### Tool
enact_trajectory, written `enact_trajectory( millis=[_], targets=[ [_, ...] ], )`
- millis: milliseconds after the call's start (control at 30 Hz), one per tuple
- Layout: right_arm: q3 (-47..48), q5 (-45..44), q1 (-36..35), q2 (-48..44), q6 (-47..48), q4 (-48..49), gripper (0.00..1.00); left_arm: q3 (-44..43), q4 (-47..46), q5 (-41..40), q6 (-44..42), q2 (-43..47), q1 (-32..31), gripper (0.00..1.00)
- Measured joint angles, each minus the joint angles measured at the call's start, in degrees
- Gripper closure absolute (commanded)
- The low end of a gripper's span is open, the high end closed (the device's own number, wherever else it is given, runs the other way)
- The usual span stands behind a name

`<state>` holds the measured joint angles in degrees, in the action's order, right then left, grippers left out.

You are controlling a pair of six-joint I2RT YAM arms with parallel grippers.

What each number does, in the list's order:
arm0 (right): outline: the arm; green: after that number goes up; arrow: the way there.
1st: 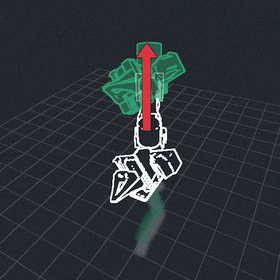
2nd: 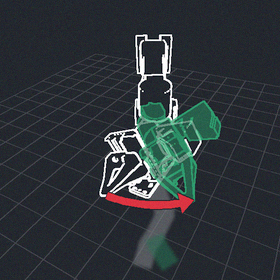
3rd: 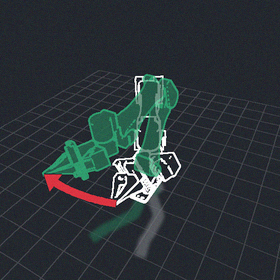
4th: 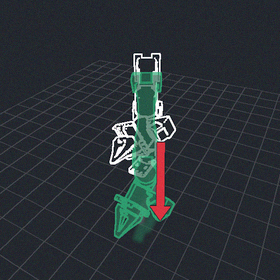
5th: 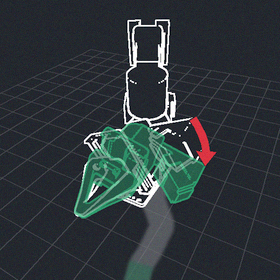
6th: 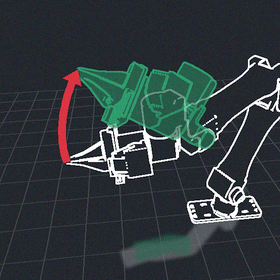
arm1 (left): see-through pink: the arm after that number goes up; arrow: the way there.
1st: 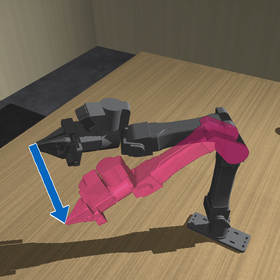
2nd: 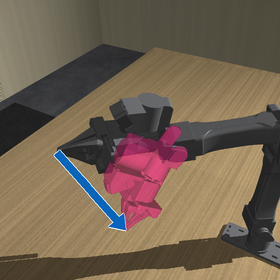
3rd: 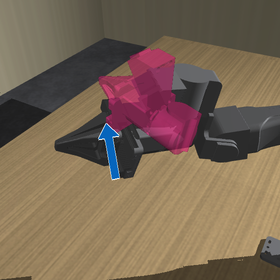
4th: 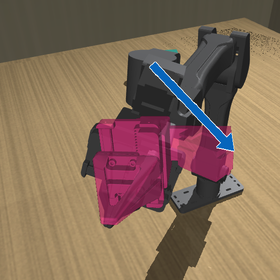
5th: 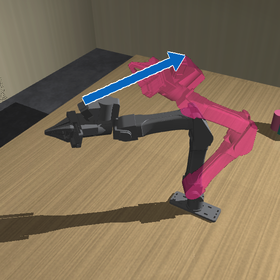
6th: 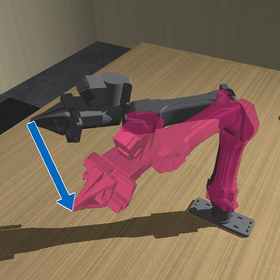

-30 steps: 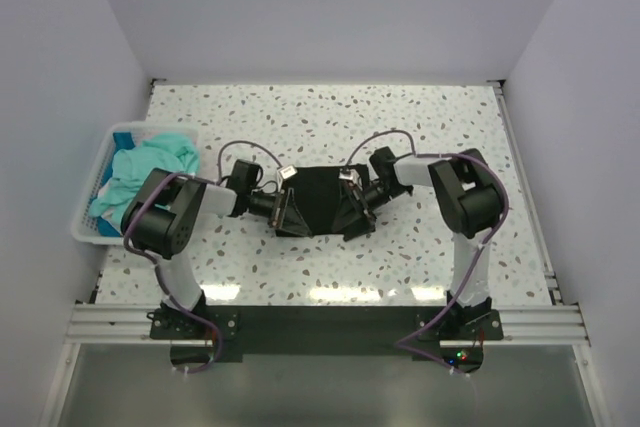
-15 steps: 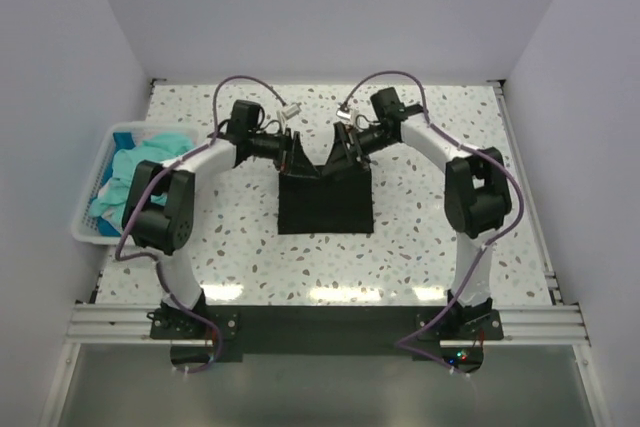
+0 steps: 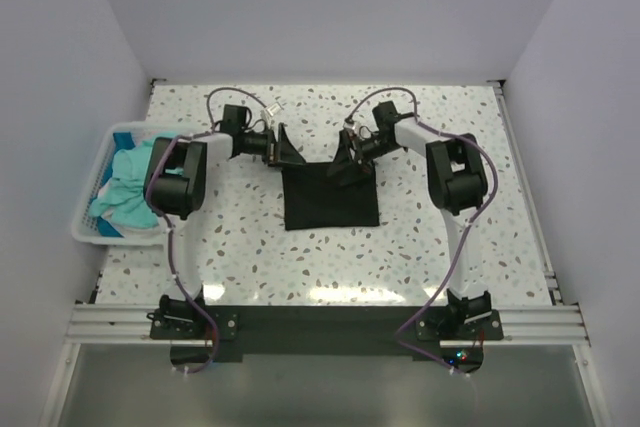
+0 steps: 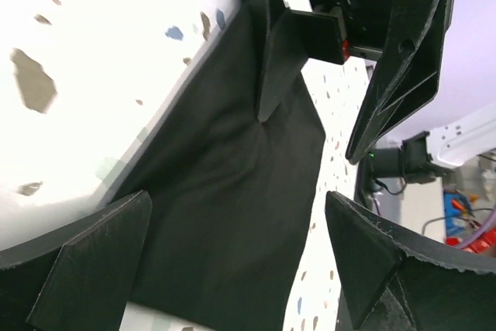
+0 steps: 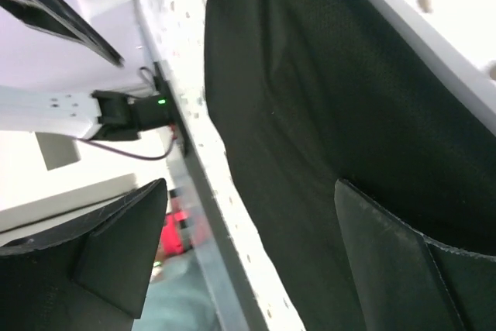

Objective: Fold and stack the t-shirts
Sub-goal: Fold the tshirt

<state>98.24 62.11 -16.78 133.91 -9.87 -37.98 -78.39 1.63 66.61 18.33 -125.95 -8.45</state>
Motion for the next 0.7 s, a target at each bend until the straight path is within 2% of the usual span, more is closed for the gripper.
enact_trajectory(
  millis=[200, 267, 400, 533, 700],
  targets=[
    [3.80, -7.43, 1.05, -1.46, 6.80, -7.93, 0.03, -3.17, 4.72, -2.80, -1.66, 2.56, 0.26, 0.00],
    [4.50, -10.88, 1.01, -3.39, 8.15, -9.79, 0.03, -3.19, 6.47, -4.70, -2.43, 5.60, 0.24, 0.00],
    [4.52, -21.53, -0.50, -10.75, 9.70, -12.00, 0.03, -4.55, 11.80, -13.46, -7.78, 15.08, 0.20, 0.00],
    [4.22, -37.68, -7.13, -18.86, 10.49, -13.33, 0.02, -8.15, 17.33, -23.10, -13.40, 23.19, 0.28, 0.00],
    [1.64, -49.40, -17.64, -19.50, 8.72, -12.83, 0.01, -9.11, 22.25, -30.77, -17.57, 28.28, 1.03, 0.00]
  ],
)
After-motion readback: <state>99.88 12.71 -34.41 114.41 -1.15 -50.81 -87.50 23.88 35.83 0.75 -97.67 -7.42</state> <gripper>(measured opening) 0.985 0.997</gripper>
